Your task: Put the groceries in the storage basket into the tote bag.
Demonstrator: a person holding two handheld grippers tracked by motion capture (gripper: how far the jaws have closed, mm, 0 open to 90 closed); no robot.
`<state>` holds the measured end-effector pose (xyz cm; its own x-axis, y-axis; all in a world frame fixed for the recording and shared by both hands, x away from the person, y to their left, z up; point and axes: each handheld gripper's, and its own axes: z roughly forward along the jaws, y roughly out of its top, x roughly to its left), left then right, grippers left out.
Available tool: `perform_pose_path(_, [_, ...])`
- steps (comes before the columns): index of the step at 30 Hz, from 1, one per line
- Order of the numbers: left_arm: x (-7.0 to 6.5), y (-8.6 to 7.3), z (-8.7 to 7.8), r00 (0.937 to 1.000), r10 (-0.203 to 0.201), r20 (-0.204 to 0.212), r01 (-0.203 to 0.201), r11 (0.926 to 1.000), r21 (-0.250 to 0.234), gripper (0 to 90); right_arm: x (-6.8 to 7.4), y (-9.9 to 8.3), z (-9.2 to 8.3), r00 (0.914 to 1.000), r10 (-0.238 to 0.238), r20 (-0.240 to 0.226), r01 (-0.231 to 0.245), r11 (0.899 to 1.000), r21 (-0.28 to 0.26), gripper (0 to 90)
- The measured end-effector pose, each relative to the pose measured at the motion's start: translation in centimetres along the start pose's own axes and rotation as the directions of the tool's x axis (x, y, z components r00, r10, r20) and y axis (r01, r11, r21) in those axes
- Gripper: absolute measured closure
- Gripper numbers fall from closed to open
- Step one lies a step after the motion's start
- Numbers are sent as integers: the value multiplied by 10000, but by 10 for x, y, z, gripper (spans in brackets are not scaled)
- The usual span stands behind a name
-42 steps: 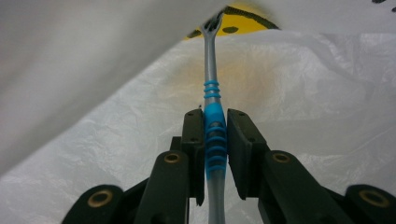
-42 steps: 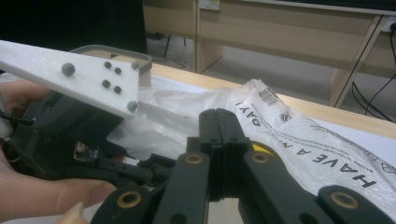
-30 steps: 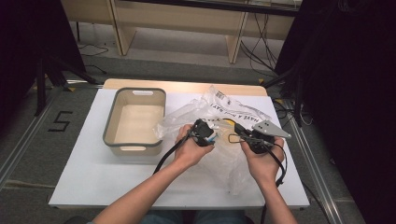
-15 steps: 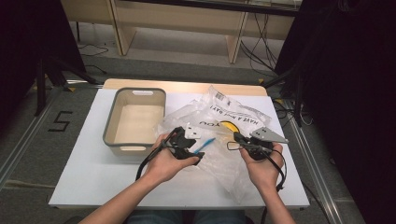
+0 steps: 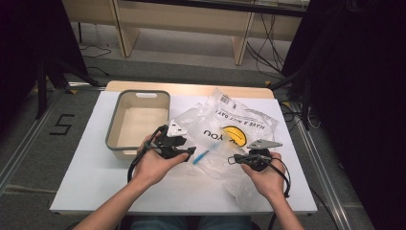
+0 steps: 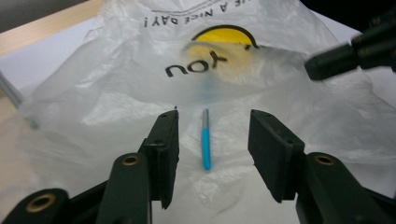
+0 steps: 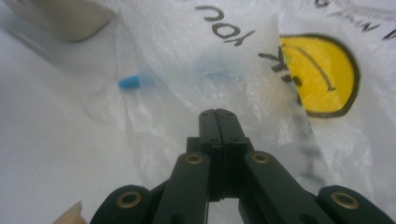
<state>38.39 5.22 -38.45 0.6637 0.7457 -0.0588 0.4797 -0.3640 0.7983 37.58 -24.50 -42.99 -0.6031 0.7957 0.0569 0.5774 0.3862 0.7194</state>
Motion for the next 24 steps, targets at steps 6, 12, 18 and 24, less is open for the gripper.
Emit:
perform_pose_path(6, [8,-2,9,9980,-271,-571,256,9993,-267,620,0,-9,12,9992,20,-407,19,9954,955,900])
perform_pose_path(12, [11,-8,21,9960,-197,-874,205,9998,78,650,7,-15,23,9970,-49,-768,172,9869,1605,900])
perform_pose_path(18, [13,-16,32,9957,-139,-914,189,9984,541,657,12,-21,29,9899,-25,-1419,329,9765,2129,865])
perform_pose_path(24, [11,-21,32,9969,-77,-785,122,9983,569,648,9,-9,6,9903,216,-1370,-122,9975,691,746])
